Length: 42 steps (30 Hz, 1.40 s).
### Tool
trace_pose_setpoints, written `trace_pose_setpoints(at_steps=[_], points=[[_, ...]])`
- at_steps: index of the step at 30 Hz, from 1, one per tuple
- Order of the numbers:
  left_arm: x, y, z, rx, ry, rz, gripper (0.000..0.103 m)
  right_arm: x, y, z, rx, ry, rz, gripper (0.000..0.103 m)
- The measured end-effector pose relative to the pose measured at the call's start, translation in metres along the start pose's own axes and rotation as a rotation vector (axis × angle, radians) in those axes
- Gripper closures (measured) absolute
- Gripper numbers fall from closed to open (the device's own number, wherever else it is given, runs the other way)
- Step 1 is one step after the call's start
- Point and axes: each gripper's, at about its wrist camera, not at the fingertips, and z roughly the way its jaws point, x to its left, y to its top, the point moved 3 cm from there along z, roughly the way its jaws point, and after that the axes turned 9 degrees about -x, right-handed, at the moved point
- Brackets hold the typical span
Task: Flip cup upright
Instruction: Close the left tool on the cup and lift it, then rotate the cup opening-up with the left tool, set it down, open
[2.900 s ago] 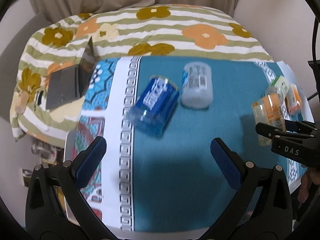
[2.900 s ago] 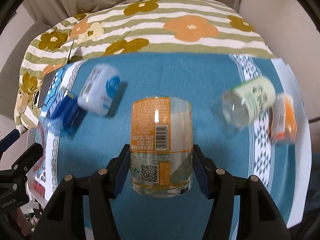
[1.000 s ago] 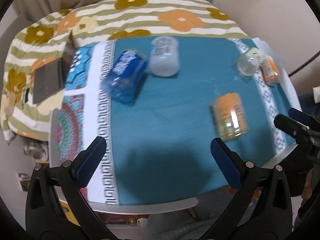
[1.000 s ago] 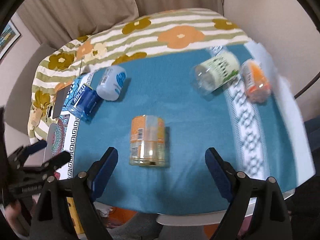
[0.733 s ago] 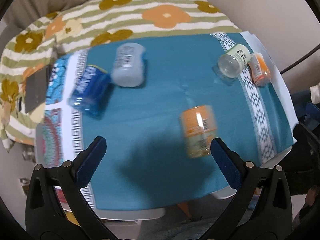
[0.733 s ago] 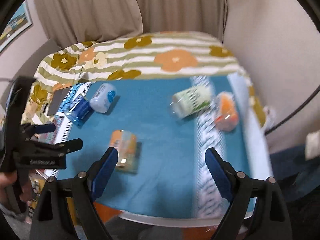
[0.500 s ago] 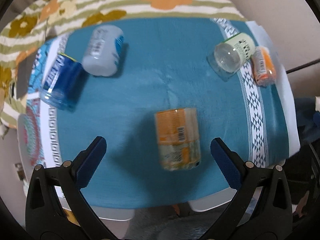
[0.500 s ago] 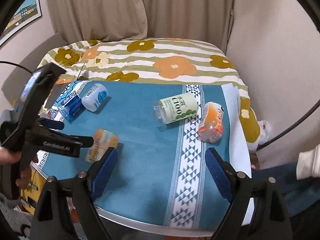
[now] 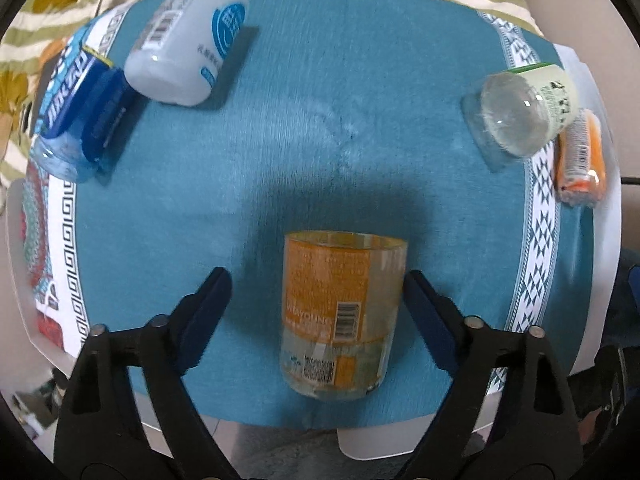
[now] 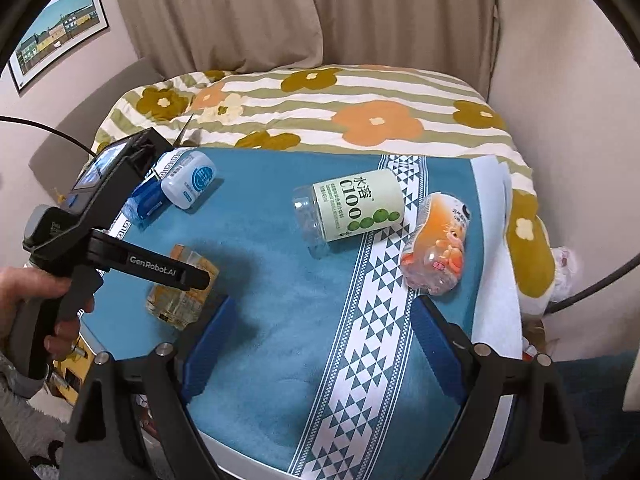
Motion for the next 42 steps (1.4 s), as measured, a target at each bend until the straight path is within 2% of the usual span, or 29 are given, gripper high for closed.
trace_pose_setpoints(at_steps=[3,6,7,16,23,26,29,31,34,37,42], points=[[-0.002,-0.001,0.006,0.017,-0.002,-0.012,0.015,-0.003,-0.002,0.006,0.013,0.018,-0.001,0.016],[-0.004,-0.002,0.012,0.038,-0.019,-0.024,0.029,-0.005,-0.004,0.010,0.017,0.033,0.000,0.016],[-0.004,-0.002,0.013,0.047,-0.029,-0.031,0.039,-0.006,-0.003,0.011,0.020,0.036,0.000,0.016],[-0.006,0.000,0.012,0.048,-0.042,-0.019,0.039,-0.014,0.001,0.012,0.015,0.027,0.010,0.016],[-0.008,0.006,-0.013,-0.028,-0.050,0.021,0.040,-0.015,0.005,0.007,-0.003,0.030,0.018,0.016],[-0.011,0.005,-0.029,-0.115,-0.074,0.048,0.040,-0.013,0.007,0.005,-0.014,0.032,0.015,0.016],[-0.011,0.005,-0.041,-0.288,-0.065,0.119,0.039,-0.009,0.007,0.005,-0.022,0.037,0.019,0.016],[-0.009,0.006,-0.042,-0.375,-0.065,0.135,0.039,-0.007,0.006,0.006,-0.019,0.039,0.028,0.016],[-0.005,0.010,-0.044,-0.507,-0.106,0.144,0.039,-0.005,0.000,0.009,-0.012,0.024,0.033,0.016],[-0.009,0.015,-0.040,-0.596,-0.117,0.170,0.039,-0.003,-0.006,0.010,-0.003,0.000,0.024,0.016],[-0.012,0.013,-0.029,-0.650,-0.085,0.201,0.039,-0.003,-0.016,0.014,0.014,-0.028,0.010,0.016]])
